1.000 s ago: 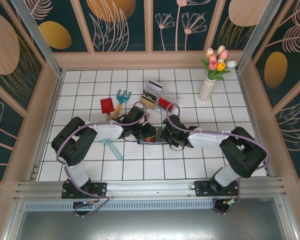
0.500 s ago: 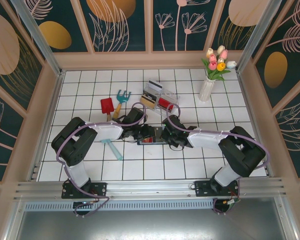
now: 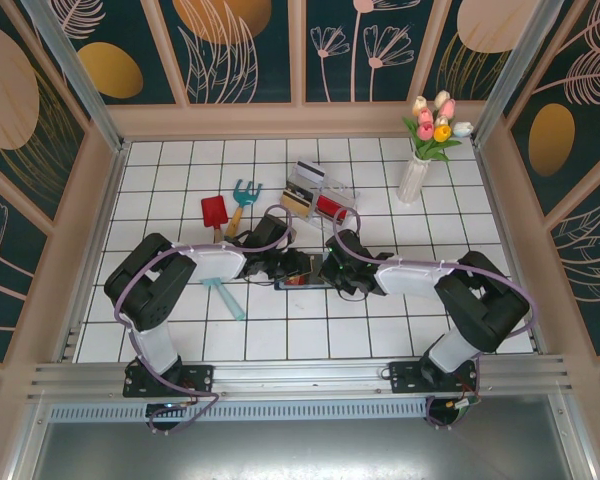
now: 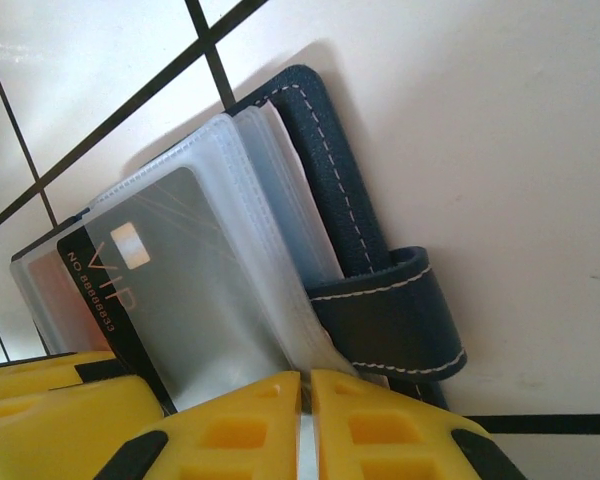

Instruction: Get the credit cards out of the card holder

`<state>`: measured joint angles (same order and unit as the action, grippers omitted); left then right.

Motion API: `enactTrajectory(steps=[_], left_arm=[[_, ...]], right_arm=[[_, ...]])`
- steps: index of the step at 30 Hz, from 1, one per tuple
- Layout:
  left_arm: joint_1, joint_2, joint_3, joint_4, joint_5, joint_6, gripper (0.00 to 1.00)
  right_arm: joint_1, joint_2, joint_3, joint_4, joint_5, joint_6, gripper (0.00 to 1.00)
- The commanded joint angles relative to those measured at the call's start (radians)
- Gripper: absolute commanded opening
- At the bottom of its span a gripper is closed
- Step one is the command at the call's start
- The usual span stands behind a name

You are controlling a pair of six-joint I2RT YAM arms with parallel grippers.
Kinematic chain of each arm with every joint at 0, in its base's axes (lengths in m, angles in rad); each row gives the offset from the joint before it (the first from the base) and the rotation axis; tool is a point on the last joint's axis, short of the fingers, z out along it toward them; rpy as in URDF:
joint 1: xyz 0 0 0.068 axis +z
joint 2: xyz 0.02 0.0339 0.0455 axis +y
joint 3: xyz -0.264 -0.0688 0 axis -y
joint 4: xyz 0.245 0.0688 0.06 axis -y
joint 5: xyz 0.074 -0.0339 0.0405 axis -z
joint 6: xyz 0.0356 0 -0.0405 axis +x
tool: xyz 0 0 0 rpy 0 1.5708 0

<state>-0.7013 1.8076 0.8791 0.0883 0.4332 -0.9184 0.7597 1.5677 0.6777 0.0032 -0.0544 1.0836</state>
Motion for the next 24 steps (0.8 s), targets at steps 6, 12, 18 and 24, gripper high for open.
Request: enactTrajectory(steps=[6,12,18,24], left_arm=[[0.003,0.028,-0.011,-0.025,0.007,0.037,0.24],[0.011,0.001,-0.019,-0.029,-0.002,0.050,0.20],[0.015,-0.019,-0.037,-0.021,0.001,0.062,0.15],[0.028,-0.039,-0.060,0.011,0.020,0.069,0.08]], right_arm=[[-0.011,0.029,-0.014,-0.045,0.011,0.010,0.14],[-0.011,0.031,-0.004,-0.068,0.028,0.007,0.14],[-0.010,0.037,-0.005,-0.072,0.032,0.010,0.14],[-0.010,0.037,-0.007,-0.075,0.037,0.013,0.13]])
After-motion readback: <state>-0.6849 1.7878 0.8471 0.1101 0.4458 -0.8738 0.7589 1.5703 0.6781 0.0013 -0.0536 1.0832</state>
